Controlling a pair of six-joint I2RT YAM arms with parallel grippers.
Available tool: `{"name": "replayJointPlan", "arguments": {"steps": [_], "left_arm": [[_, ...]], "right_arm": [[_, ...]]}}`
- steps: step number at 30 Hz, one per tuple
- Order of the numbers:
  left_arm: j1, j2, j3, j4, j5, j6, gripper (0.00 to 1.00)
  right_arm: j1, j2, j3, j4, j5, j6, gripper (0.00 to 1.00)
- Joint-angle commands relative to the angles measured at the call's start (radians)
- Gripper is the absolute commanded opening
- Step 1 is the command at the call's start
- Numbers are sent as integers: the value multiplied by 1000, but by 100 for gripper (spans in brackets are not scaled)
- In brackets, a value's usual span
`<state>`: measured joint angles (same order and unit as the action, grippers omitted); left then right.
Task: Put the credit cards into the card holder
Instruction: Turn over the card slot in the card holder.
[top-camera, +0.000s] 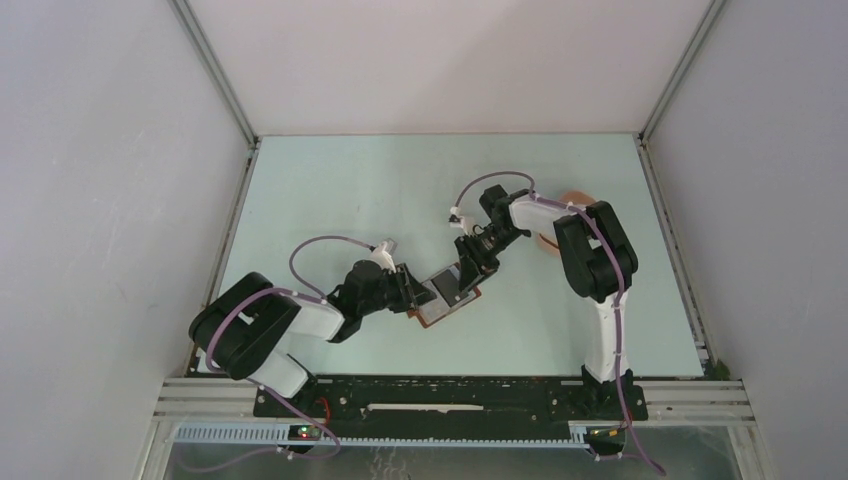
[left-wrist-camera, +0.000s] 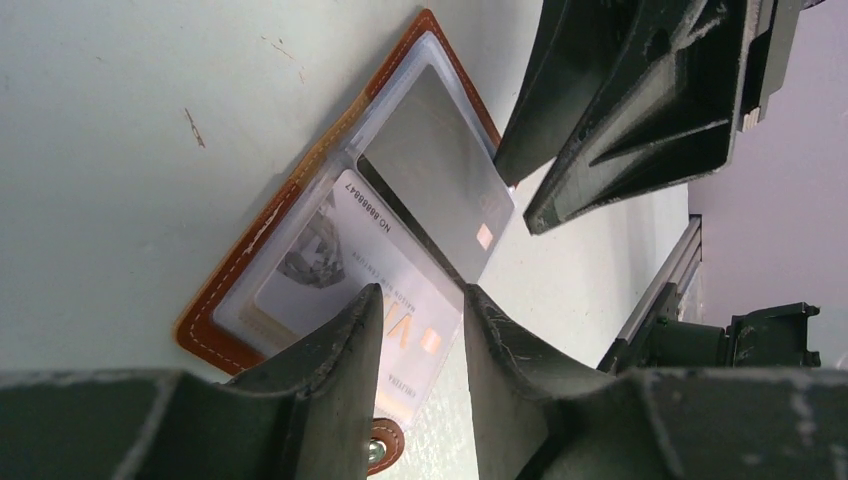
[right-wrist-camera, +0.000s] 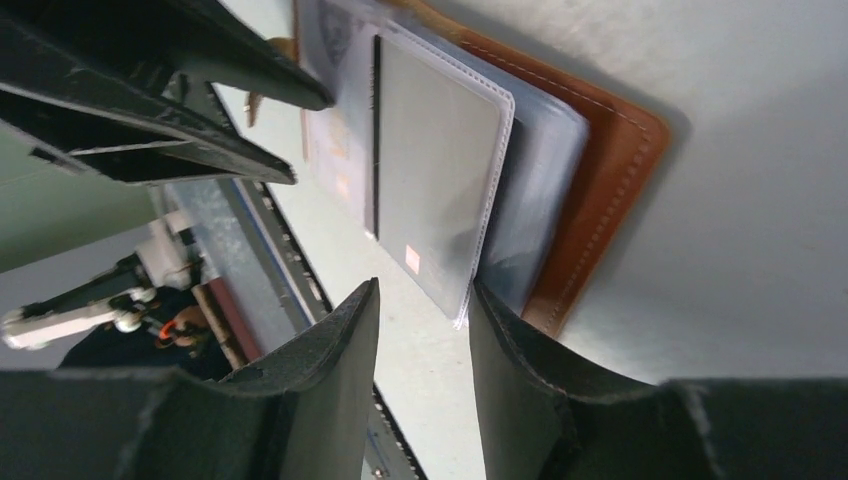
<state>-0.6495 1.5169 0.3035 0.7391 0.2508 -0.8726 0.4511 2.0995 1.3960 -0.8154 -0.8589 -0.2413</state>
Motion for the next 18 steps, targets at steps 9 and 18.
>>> {"name": "replayJointPlan", "arguments": {"steps": [9, 18], "left_arm": [[-5, -158, -21, -47, -57, 30, 47], [-6, -539, -60, -369, -248, 93, 51]], "right_arm": [[49, -8, 38, -39, -332, 13, 46], [194, -7, 56, -37, -309, 4, 47]]}}
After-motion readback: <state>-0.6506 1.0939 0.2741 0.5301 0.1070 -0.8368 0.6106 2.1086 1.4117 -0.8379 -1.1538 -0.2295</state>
